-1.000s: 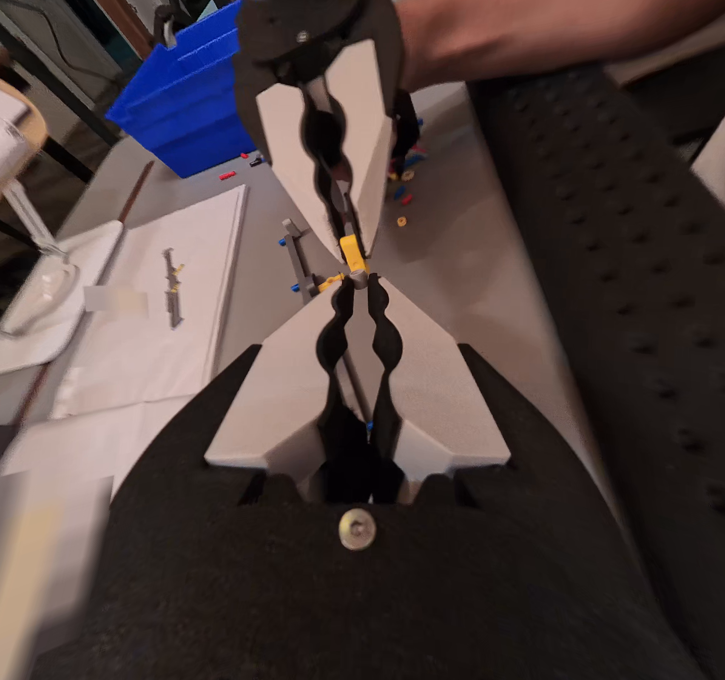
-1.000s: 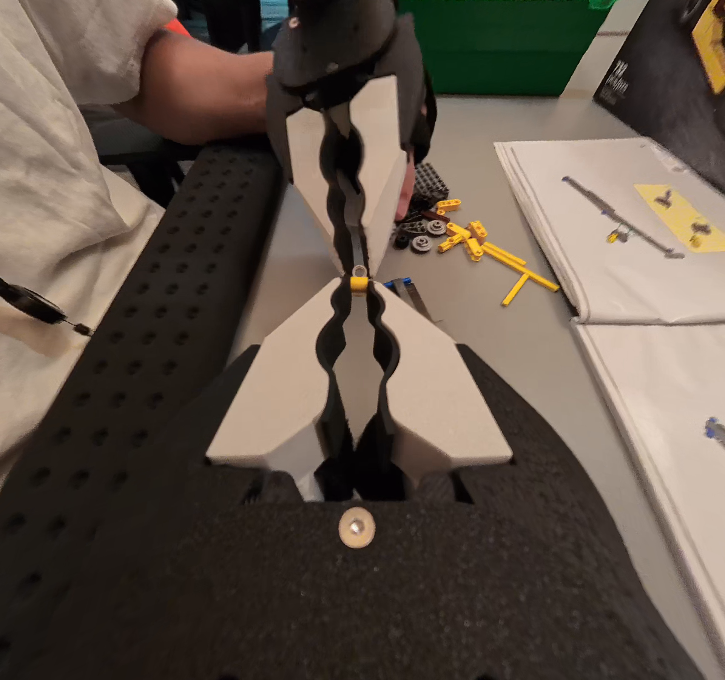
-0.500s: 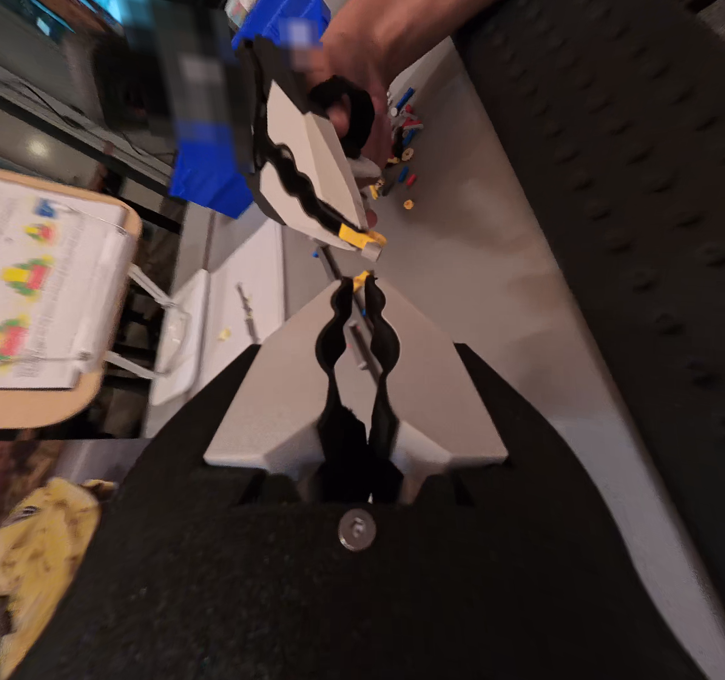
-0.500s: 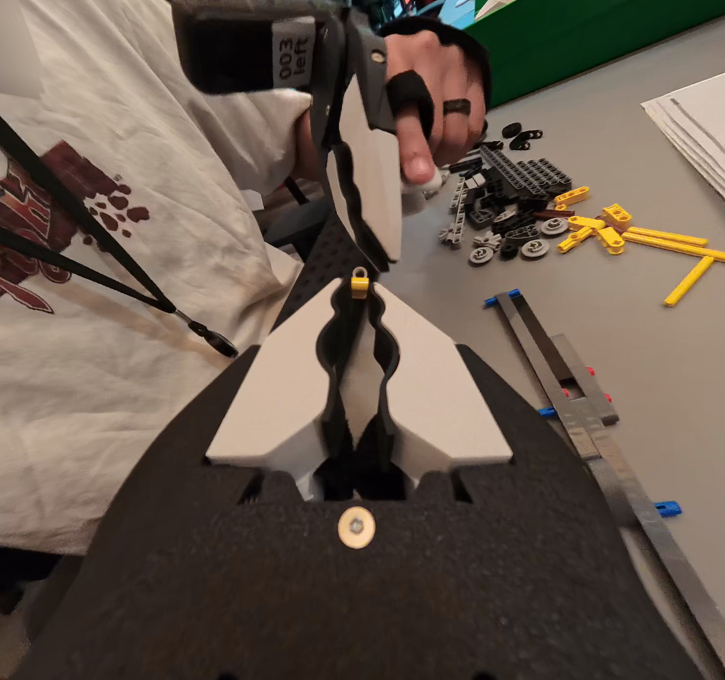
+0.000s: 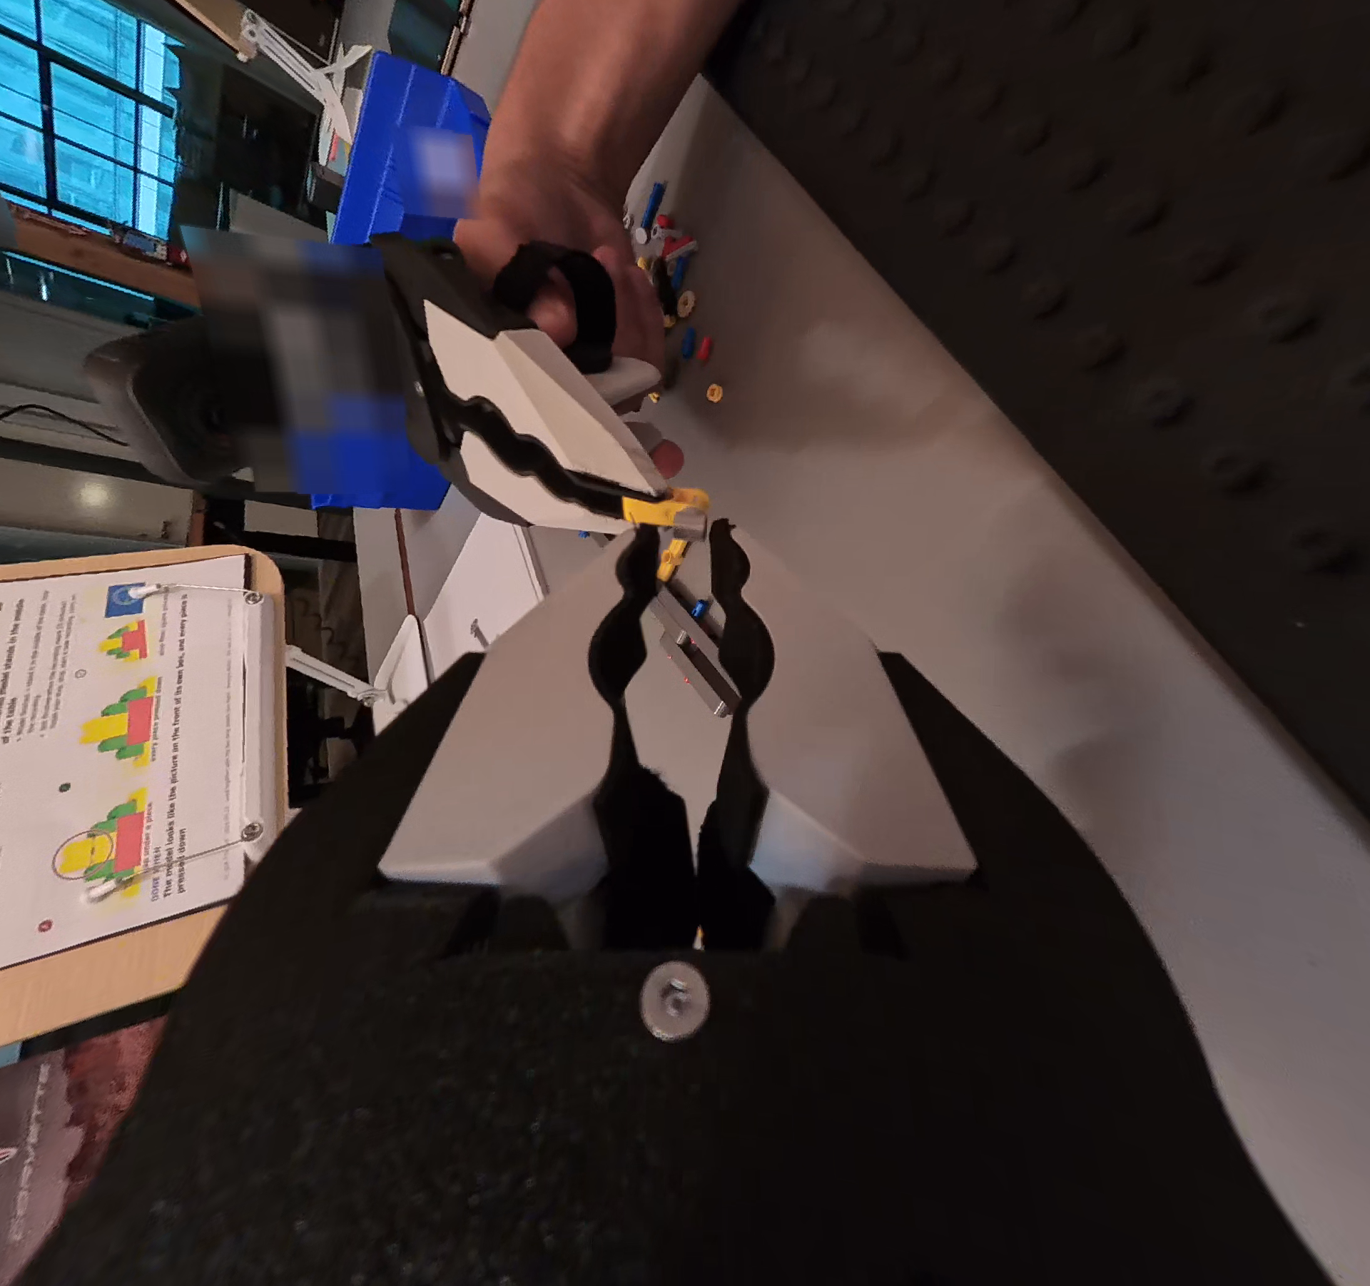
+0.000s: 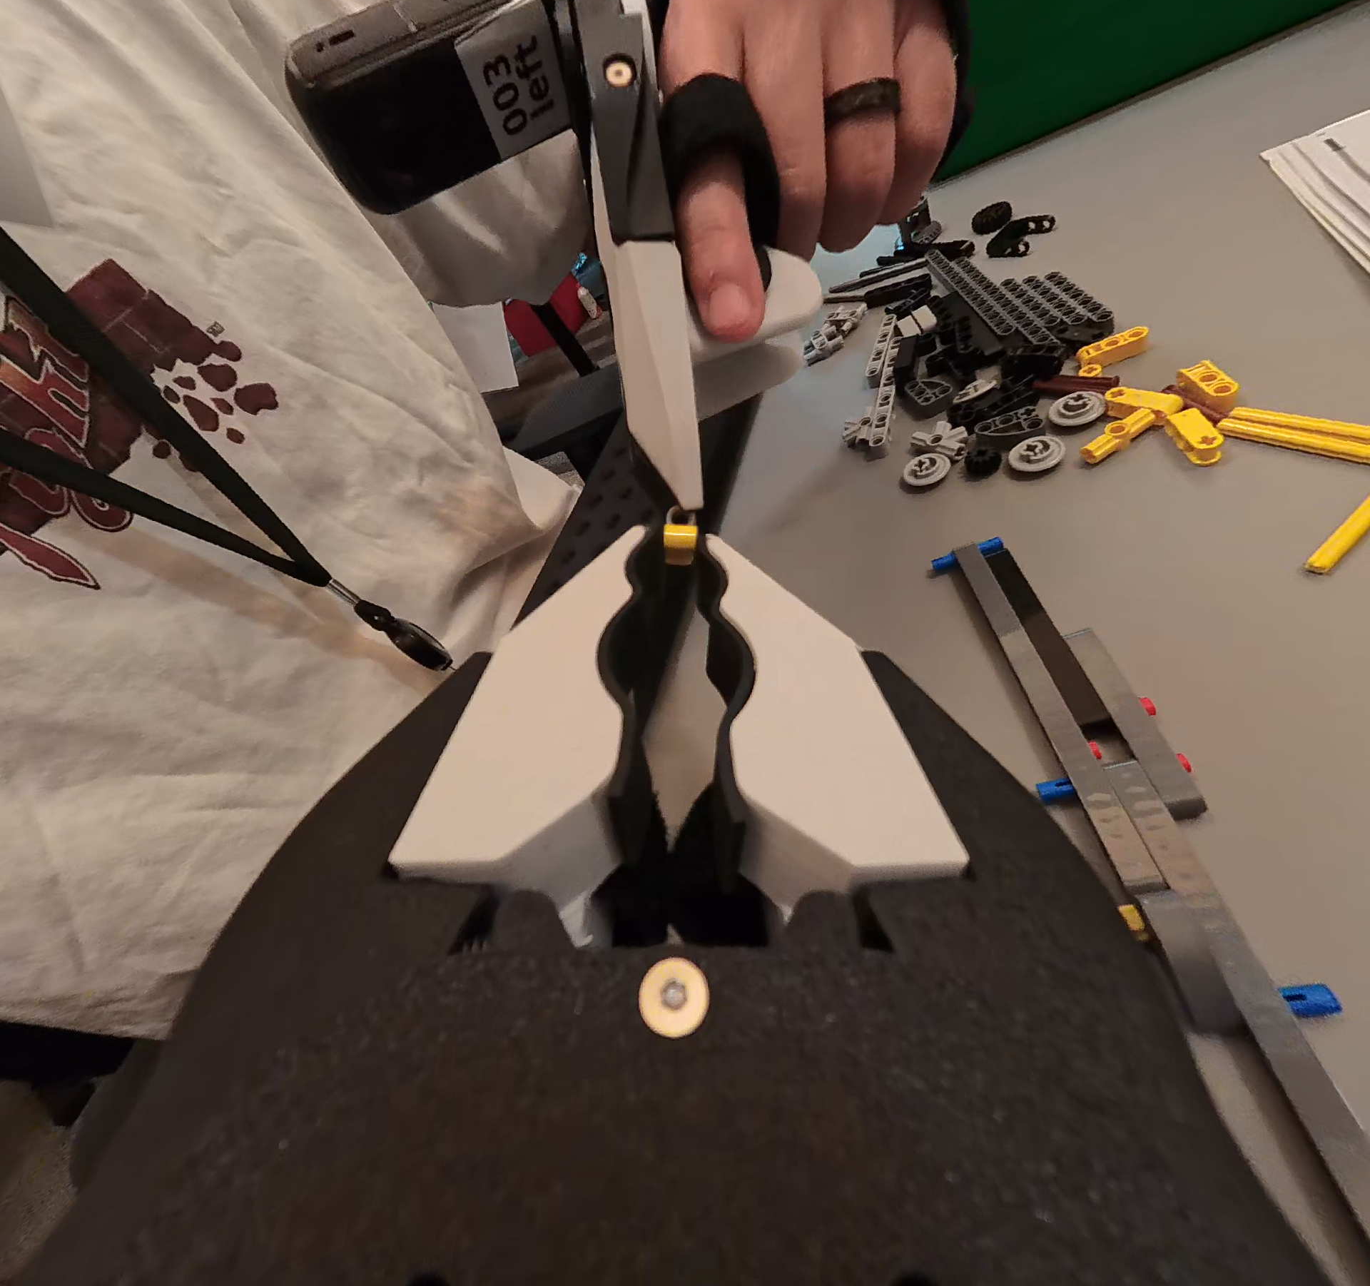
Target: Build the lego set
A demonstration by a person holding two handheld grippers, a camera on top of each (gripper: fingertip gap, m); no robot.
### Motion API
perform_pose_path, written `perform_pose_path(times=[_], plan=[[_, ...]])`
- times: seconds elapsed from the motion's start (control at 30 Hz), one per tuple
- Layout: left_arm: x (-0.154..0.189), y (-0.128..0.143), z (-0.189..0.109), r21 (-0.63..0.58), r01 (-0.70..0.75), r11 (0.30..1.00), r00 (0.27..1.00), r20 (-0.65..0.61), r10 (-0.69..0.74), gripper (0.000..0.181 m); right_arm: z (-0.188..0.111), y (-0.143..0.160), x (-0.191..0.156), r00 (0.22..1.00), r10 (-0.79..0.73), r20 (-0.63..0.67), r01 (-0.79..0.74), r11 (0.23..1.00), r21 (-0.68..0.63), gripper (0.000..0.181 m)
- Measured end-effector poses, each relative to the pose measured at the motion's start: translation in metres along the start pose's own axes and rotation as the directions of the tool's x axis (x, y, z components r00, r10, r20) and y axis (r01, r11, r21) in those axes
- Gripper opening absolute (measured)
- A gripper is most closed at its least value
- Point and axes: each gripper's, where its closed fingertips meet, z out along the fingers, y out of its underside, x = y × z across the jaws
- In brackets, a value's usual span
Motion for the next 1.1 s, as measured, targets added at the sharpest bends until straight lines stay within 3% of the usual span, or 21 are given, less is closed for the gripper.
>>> perform_pose_path(times=[0.33,0.53,0.8,1.0,1.1], plan=[[0.0,-0.003,0.002,0.012,0.009,1.0,1.0,-0.025,-0.009,0.006,-0.001,-0.002,0.001,1.0,-0.008,-0.012,0.008,1.0,0.007,0.007],[-0.009,0.001,0.002,0.028,0.309,0.951,0.951,-0.004,-0.309,0.005,-0.007,-0.012,0.005,0.98,-0.15,-0.128,0.154,0.988,0.022,0.007],[-0.014,0.009,0.0,0.02,0.521,0.853,0.852,0.033,-0.522,0.006,-0.009,-0.018,0.012,0.838,-0.42,-0.348,0.405,0.907,-0.118,0.007],[-0.022,0.015,-0.002,0.057,0.683,0.728,0.727,0.039,-0.685,0.004,-0.015,-0.028,0.017,0.764,-0.474,-0.438,0.471,0.874,-0.123,0.007],[-0.023,0.016,-0.002,0.083,0.836,0.542,0.546,-0.044,-0.836,0.004,-0.016,-0.032,0.018,0.697,-0.533,-0.479,0.528,0.834,-0.16,0.007]])
